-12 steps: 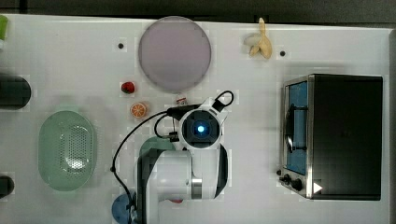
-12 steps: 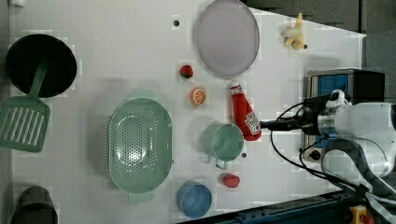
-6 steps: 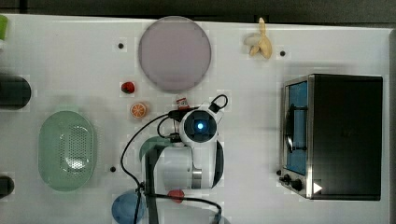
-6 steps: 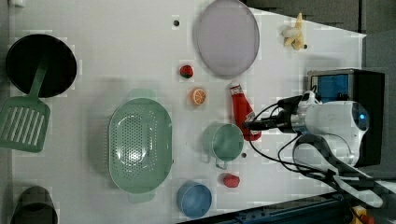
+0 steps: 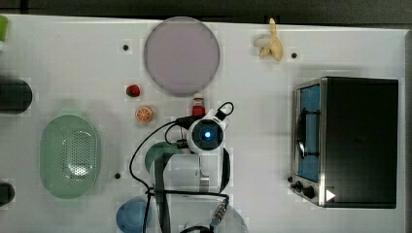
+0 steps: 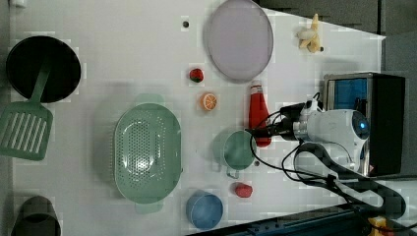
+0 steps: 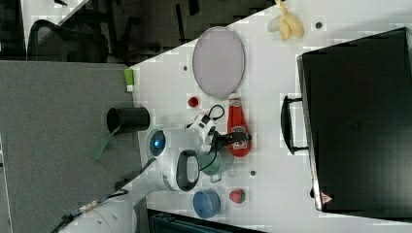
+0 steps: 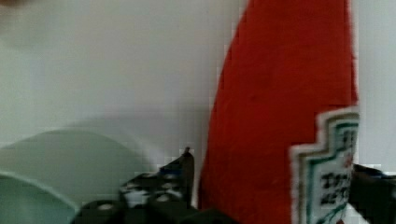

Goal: Pick Ketchup from the table and place it in strainer.

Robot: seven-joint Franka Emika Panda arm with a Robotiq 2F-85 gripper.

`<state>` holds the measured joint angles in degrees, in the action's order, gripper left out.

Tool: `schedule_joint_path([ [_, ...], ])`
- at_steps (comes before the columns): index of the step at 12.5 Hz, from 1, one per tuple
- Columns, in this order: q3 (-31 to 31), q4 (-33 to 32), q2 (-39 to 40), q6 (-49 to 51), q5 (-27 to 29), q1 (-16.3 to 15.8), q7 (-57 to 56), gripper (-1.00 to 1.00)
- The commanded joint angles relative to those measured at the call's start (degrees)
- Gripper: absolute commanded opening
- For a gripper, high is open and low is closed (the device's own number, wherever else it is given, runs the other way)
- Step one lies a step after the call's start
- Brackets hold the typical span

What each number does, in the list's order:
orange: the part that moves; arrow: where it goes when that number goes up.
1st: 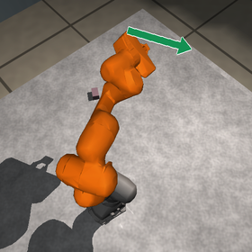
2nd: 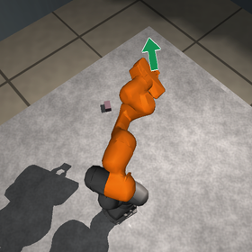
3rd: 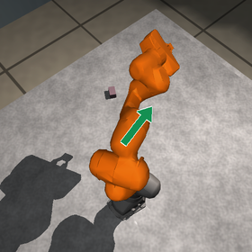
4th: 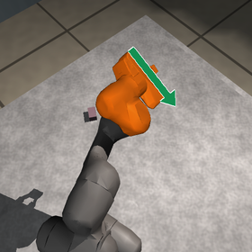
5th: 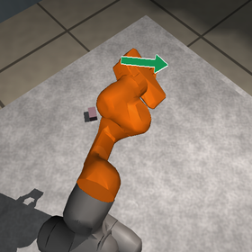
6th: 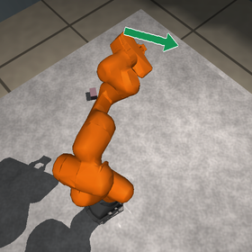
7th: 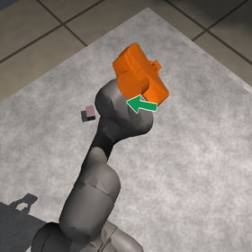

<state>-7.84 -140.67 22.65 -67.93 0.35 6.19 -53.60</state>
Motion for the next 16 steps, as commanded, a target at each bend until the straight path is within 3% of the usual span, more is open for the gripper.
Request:
schedule_joint_path([
  [1,-0.42,0.59,-1.89,-0.73,0.25,-0.33,-1.96,0.21],
  [6,-0.05,0.88,-7.14,3.31,0.25,-0.28,-1.81,0.2],
  [13,-1.32,5.4,-29.25,34.72,0.33,-0.61,1.97,0.2],
  [16,-4.74,7.77,-33.19,39.8,0.46,-1.77,7.77,0.2],
])
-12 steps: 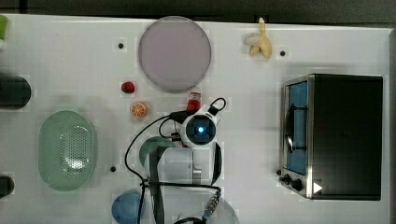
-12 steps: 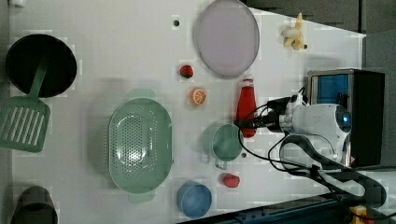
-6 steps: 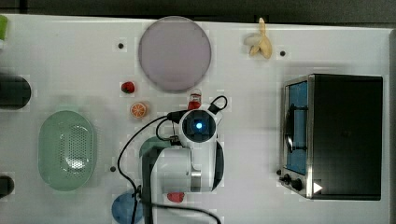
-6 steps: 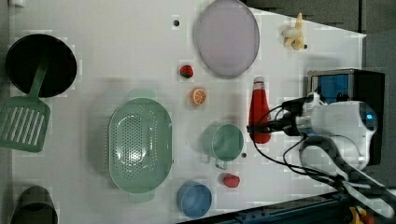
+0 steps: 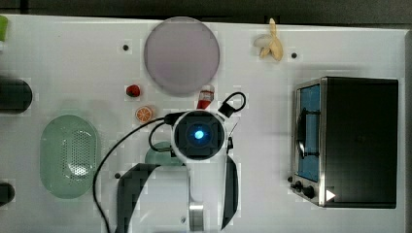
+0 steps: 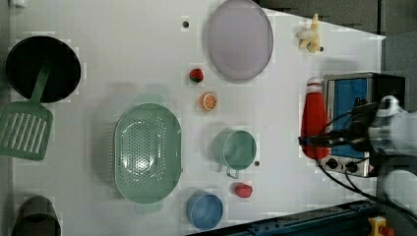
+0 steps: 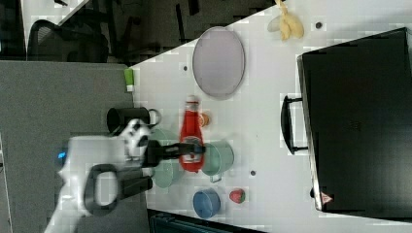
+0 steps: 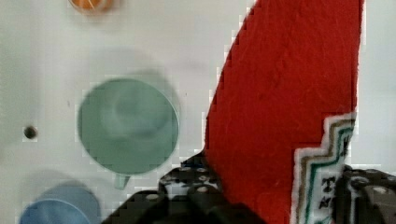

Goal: Pick Ketchup from the table and place it in strainer.

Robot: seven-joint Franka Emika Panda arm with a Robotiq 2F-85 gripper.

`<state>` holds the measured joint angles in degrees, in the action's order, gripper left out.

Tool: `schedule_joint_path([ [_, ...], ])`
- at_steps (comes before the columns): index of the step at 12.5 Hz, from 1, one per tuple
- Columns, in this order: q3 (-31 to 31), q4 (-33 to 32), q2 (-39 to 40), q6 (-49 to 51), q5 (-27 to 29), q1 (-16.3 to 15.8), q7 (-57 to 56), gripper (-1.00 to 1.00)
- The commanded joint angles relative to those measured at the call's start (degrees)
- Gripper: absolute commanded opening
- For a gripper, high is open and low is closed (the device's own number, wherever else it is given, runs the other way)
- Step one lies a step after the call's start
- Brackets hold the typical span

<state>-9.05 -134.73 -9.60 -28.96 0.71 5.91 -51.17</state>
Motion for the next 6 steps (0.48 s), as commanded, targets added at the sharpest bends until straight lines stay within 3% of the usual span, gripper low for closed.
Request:
schedule_joint_path([
  [1,-5.32,2.3,-1.11,0.76,0.14,-1.97,7.02,0.2],
  [6,-15.89,4.66,1.58,0.67,0.92,-3.71,27.3,0.2],
])
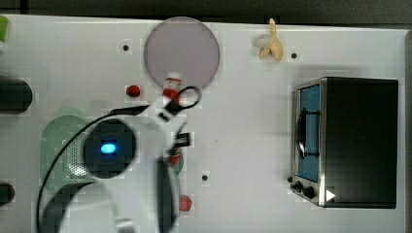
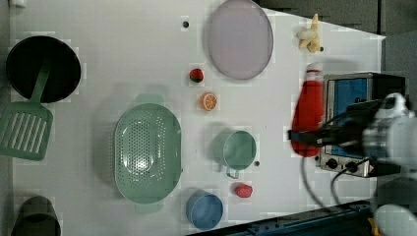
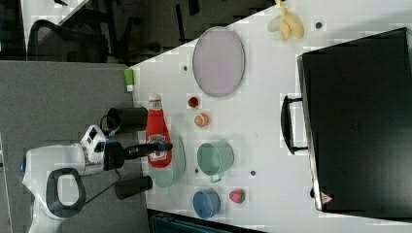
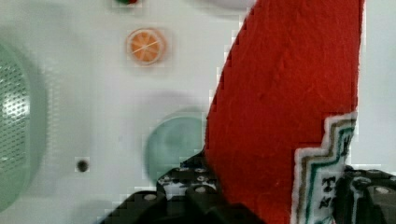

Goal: Pick Ketchup from the table and place it in strainer.

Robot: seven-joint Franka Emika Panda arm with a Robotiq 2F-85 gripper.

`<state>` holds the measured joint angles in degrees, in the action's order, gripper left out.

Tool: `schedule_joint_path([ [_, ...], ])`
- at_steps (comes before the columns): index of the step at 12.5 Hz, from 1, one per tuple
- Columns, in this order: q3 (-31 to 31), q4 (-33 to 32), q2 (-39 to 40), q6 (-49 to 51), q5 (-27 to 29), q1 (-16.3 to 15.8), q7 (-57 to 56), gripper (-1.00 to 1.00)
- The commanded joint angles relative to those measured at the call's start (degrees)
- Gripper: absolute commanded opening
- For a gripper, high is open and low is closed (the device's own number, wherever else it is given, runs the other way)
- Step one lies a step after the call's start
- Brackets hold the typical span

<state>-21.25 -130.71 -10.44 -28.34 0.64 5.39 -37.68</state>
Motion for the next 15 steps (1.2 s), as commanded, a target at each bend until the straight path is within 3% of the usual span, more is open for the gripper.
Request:
schedule_joint_path([
  [1,-5.83,1.53,3.69,-0.21,1.44,-3.48,17.04,0.2],
  [9,-20.11,5.03,18.79,-15.65,1.46,-4.87,36.21,0.2],
  [15,-20.96,4.93,29.59,-26.61,0.04,-8.25,42.92,0.2],
])
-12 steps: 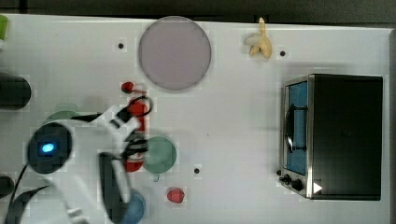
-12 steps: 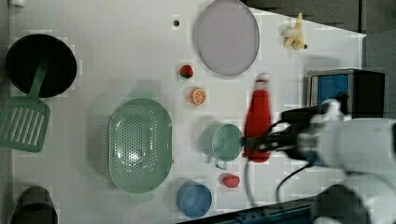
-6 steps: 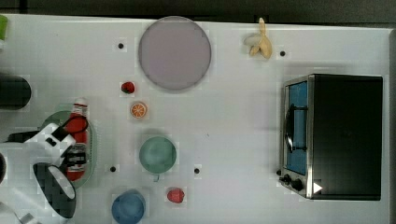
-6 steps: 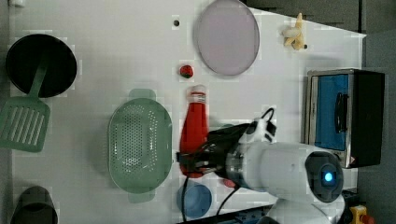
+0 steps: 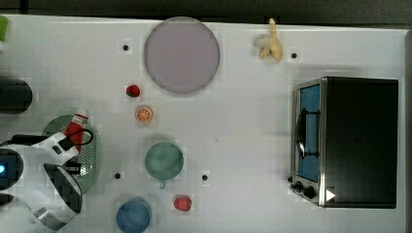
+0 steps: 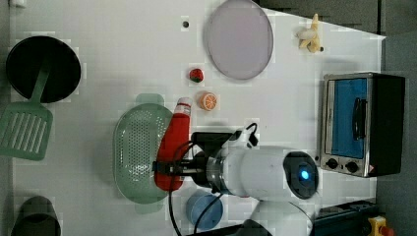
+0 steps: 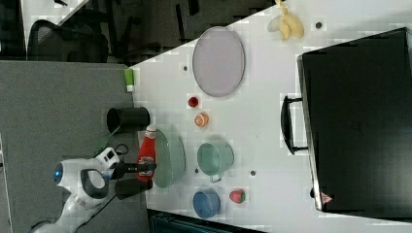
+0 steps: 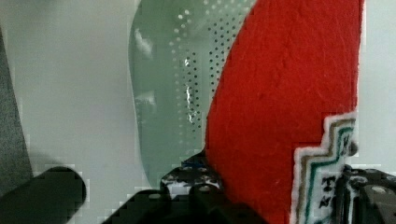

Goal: Pick Ketchup from the table and place it in strainer.

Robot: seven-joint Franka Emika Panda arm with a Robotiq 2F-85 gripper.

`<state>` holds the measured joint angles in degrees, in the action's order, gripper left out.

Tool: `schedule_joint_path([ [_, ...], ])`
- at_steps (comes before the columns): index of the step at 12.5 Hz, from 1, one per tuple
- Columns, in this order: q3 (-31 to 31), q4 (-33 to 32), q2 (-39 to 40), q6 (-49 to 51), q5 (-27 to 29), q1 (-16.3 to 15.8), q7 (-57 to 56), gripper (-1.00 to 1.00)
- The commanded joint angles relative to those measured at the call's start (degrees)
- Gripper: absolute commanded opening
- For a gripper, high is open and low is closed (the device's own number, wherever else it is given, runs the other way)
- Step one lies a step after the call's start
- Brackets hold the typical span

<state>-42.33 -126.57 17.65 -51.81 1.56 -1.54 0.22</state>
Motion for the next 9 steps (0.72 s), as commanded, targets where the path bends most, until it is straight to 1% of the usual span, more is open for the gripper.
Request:
schedule_joint_path([
  [1,0.39,0.76,2.95,-4.4,-1.58,-1.55,5.01,0.26],
  [2,0.85,0.76,4.17,-4.7,-2.82,-1.68,5.02,0.44],
  [4,1.59,0.67,5.29,-4.81,-4.63,-1.7,5.02,0.88],
  [5,1.55,0.93,5.16,-4.94,-4.62,-1.7,5.02,1.0],
  [7,1.59,1.42,3.77,-4.87,-4.57,-1.51,5.28,1.0],
  [9,1.85,1.55,1.11,-3.9,-4.44,-0.21,5.35,1.0],
])
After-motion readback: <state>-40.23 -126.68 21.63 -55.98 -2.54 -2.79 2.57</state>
